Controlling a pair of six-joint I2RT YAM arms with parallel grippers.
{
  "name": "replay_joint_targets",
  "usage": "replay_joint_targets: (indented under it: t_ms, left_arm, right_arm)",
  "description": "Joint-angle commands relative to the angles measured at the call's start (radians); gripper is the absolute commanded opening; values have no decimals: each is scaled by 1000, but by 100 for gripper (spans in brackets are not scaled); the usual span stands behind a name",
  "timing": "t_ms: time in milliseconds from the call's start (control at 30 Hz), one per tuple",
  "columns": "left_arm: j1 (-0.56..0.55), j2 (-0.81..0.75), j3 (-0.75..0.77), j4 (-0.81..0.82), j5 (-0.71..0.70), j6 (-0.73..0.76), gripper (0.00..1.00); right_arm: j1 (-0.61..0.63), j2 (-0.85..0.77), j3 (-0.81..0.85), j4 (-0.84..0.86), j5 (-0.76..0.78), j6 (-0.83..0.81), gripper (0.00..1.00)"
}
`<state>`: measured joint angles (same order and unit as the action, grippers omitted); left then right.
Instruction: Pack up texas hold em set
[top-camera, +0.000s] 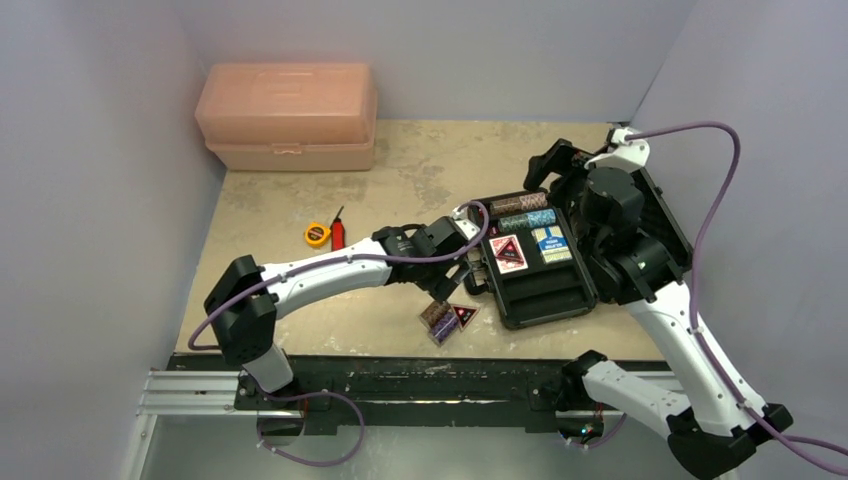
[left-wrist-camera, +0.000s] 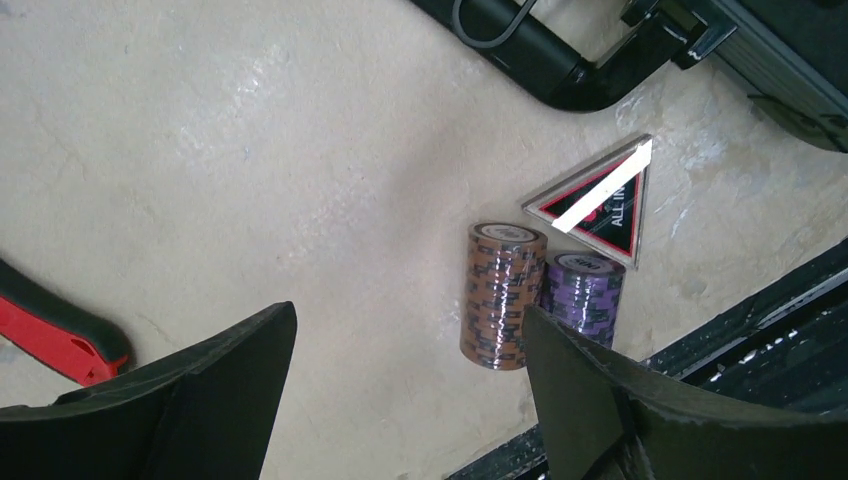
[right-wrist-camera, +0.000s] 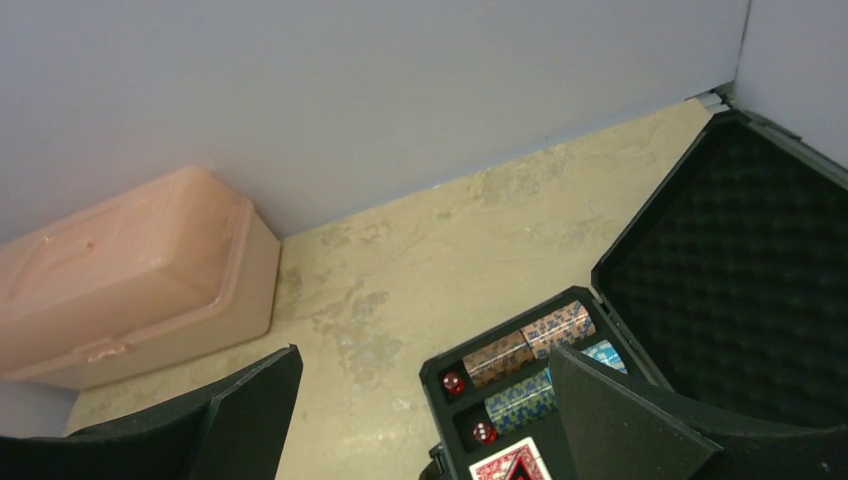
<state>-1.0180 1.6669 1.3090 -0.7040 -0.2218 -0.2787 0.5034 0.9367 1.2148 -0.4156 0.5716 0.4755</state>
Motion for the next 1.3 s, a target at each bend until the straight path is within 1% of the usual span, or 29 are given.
replay_joint_targets:
  t_ms: [0,133,267,467,700,933,1033,1200,1233,1267]
  left_arm:
    - [-5,-85,-61,46,-25,-25,84]
    - [-5,-131,-105,41,-30,-18,83]
    - [-5,-173,-113,10,-75,-32,82]
    - [-4,-231,-133,-58,-155,-77,81]
    - [21,-301,-213,-85,-222,-164,81]
    - [156,-425,-334,-69,-229,-278,81]
    - [195,-469,-375,-66,-238,-321,81]
    - [219,-558,-370,-138,-251,-355,81]
    - [225,-580,-362,-159,-244,-355,81]
    - [232,-600,-353,-178,-236,-351,81]
  right_arm:
    - [3,29,4,-72,-105,32,99]
    - [3,56,-8,-115,-196,54,99]
    - [3,93,-29,-149,-289,63,99]
    - [10,151,-64,-145,-456,35,99]
    - [39,226,-46,-130,-564,35,99]
    - [120,293,-35,-95,-569,35,99]
    - [182,335,-17,-90,-506,35,99]
    - [296,402,-11,-61,-430,35,99]
    - [316,419,-9,-57,-407,-168,99]
    - [337,433,-5,-55,-392,-224,99]
